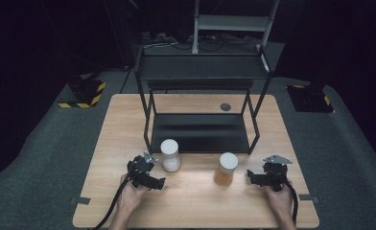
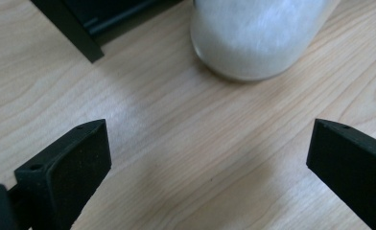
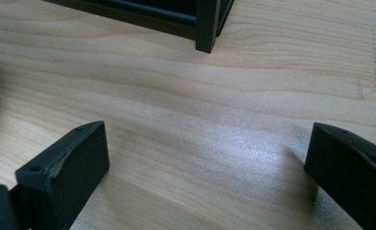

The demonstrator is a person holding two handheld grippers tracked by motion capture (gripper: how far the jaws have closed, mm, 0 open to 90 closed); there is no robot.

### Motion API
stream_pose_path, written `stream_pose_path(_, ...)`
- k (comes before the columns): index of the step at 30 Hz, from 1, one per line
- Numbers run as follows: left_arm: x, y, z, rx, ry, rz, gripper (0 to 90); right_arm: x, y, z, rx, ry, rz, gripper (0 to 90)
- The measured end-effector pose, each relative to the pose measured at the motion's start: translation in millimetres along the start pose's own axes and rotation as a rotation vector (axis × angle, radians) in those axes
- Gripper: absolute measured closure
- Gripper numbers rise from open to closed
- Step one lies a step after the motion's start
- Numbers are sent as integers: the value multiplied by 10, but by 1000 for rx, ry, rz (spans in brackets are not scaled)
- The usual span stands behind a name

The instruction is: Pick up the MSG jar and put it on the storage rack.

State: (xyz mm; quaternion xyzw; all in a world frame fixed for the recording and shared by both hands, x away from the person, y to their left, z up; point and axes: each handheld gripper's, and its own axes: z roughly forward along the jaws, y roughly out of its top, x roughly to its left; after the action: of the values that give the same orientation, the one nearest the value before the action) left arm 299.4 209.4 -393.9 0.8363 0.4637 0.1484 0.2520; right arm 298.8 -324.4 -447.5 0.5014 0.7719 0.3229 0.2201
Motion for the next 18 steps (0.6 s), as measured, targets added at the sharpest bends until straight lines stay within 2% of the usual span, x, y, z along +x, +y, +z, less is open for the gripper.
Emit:
stream_pose_path(7,9,130,-25,-1,-20,16,47,0,0,0,0,0,0,10)
stream_pose_path(10,44,188,-35,1,-43,3,50,1,0,0,0,0,0,10)
stream_pose_path(18,49,414,-110,-1,-43,13,55,1,0,0,0,-1,0,10)
